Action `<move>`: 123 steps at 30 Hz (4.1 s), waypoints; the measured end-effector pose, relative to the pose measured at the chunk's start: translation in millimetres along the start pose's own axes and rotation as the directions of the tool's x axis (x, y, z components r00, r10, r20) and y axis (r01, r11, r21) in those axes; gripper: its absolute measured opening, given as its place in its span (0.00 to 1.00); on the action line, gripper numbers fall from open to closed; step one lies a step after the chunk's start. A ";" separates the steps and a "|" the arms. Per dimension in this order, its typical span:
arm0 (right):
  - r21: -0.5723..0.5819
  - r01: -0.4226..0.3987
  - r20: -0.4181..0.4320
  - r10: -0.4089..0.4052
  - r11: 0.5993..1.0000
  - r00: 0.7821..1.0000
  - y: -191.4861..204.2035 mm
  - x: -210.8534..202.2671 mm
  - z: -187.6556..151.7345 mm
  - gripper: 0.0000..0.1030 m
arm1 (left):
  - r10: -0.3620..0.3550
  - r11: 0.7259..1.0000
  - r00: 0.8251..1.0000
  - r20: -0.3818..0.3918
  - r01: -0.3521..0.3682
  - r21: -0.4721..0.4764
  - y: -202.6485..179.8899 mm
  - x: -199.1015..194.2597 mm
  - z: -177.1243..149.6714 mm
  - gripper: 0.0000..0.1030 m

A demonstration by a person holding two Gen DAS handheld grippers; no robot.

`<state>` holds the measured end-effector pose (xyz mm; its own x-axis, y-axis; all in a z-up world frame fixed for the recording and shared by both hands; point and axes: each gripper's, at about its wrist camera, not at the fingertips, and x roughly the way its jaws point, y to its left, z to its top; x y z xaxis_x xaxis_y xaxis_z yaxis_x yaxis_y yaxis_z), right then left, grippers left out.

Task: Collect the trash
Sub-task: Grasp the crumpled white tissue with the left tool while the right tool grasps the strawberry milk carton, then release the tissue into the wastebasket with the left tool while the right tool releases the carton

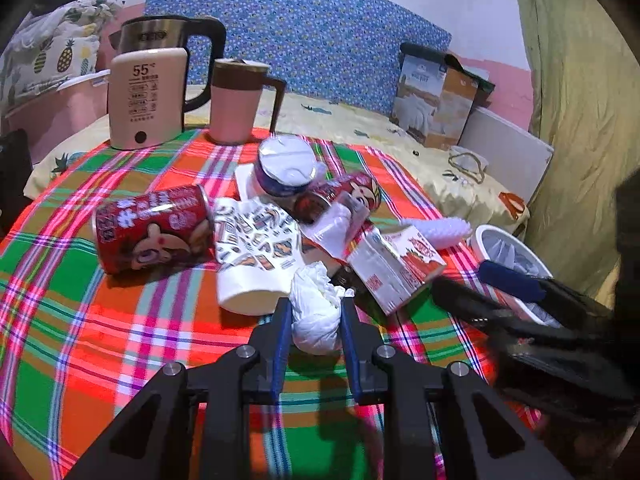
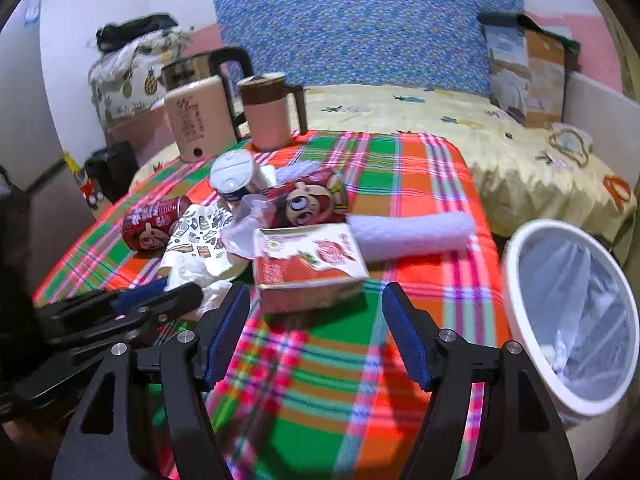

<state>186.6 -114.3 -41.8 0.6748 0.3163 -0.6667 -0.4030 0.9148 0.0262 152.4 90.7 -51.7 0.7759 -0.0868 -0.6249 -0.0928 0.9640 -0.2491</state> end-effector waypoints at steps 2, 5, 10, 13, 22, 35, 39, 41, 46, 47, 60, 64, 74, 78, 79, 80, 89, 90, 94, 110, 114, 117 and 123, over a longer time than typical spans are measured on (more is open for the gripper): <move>-0.034 0.040 -0.020 -0.041 0.999 0.999 5.5 9.7 0.3 0.68 | -0.005 1.000 1.000 0.003 0.005 -0.005 4.0 -2.5 -0.1 0.23; -0.023 0.072 -0.061 -0.074 0.997 0.995 -1.7 15.0 -2.1 0.68 | -0.005 1.000 1.000 0.005 0.005 -0.011 8.5 -4.6 -0.1 0.23; 0.052 0.179 -0.072 -0.175 0.983 0.982 -43.0 -5.2 -11.8 0.68 | -0.010 1.000 1.000 0.014 0.011 -0.023 11.7 -9.5 -0.3 0.23; 0.117 0.218 -0.100 -0.207 0.969 0.973 -64.7 -17.8 -23.6 0.68 | -0.019 1.000 1.000 0.019 0.020 -0.021 9.6 -12.5 -1.6 0.23; 0.114 0.111 -0.019 -0.110 0.987 0.994 -22.8 -22.5 -14.3 0.68 | -0.025 1.000 0.999 0.034 0.025 -0.017 8.3 -18.1 -1.5 0.24; 0.183 0.185 -0.102 -0.169 0.965 0.980 -23.8 13.1 -1.1 0.68 | -0.025 0.999 0.999 0.025 0.026 -0.045 22.4 -15.4 -3.2 0.24; 0.203 0.177 -0.102 -0.159 0.963 0.982 -29.1 7.6 -4.4 0.58 | -0.027 0.999 0.999 0.019 0.028 -0.039 19.6 -13.8 -4.1 0.24; 0.196 0.173 -0.096 -0.156 0.965 0.983 -28.9 5.5 -5.3 0.54 | -0.028 0.999 0.999 0.016 0.028 -0.038 19.0 -12.7 -4.8 0.24; 0.188 0.140 -0.066 -0.130 0.972 0.989 -30.8 -6.4 -10.9 0.54 | -0.032 0.999 0.999 0.009 0.033 -0.022 12.4 -10.5 -7.8 0.24; 0.187 0.135 -0.059 -0.126 0.973 0.990 -31.7 -9.9 -12.5 0.54 | -0.034 0.999 0.999 0.008 0.035 -0.017 10.2 -10.5 -8.6 0.24; 0.208 0.065 -0.015 -0.063 0.976 0.998 -50.2 -55.5 -36.1 0.53 | -0.068 0.997 0.998 -0.002 0.068 0.038 -20.5 -17.9 -13.0 0.24; 0.214 0.060 -0.005 -0.060 0.975 0.998 -56.4 -67.0 -43.2 0.53 | -0.089 0.994 0.996 -0.009 0.089 0.056 -35.6 -20.3 -13.3 0.24; 0.255 0.076 0.025 -0.085 0.964 0.996 -79.6 -83.7 -52.3 0.53 | -0.110 0.987 0.993 -0.042 0.114 0.117 -75.5 -18.0 -13.5 0.24; 0.287 0.100 0.047 -0.118 0.953 0.992 -96.3 -90.9 -52.7 0.53 | -0.125 0.980 0.991 -0.046 0.131 0.148 -96.2 -13.6 -7.1 0.24; 0.293 0.107 0.051 -0.128 0.950 0.991 -100.6 -92.9 -53.8 0.53 | -0.133 0.978 0.990 -0.046 0.138 0.159 -103.1 -12.4 -4.6 0.24; 0.302 0.118 0.056 -0.142 0.946 0.988 -106.2 -96.0 -55.1 0.53 | -0.139 0.975 0.989 -0.046 0.145 0.168 -107.8 -12.2 -3.6 0.24; 0.394 0.215 0.056 -0.257 0.894 0.965 -156.8 -113.1 -67.2 0.53 | -0.219 0.942 0.974 -0.062 0.228 0.245 -167.4 6.7 12.8 0.24; 0.400 0.224 0.054 -0.266 0.889 0.962 -160.4 -114.5 -68.6 0.53 | -0.229 0.939 0.971 -0.065 0.238 0.249 -173.5 10.0 14.2 0.24; 0.425 0.250 0.042 -0.294 0.870 0.955 -174.5 -115.5 -72.6 0.53 | -0.253 0.925 0.964 -0.083 0.266 0.270 -195.0 22.8 18.8 0.24; 0.420 0.294 -0.032 -0.309 0.859 0.950 -200.6 -100.9 -76.6 0.53 | -0.282 0.893 0.943 -0.175 0.325 0.312 -240.9 78.4 15.9 0.25; 0.408 0.300 -0.053 -0.306 0.862 0.951 -203.4 -97.2 -75.3 0.54 | -0.285 0.888 0.938 -0.196 0.335 0.314 -243.4 87.5 15.3 0.25; 0.396 0.298 -0.074 -0.293 0.869 0.953 -204.5 -92.6 -75.1 0.54 | -0.295 0.885 0.932 -0.209 0.349 0.308 -245.7 91.0 16.1 0.29; 0.398 0.294 -0.065 -0.293 0.869 0.954 -204.5 -93.5 -74.4 0.57 | -0.305 0.890 0.929 -0.211 0.357 0.282 -244.7 93.5 18.2 0.41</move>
<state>160.0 -349.7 -40.2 0.7218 0.0175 -0.6919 0.0944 0.9878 0.1234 259.0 -148.7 -35.7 0.6173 -0.4279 -0.6602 0.3705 0.8984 -0.2358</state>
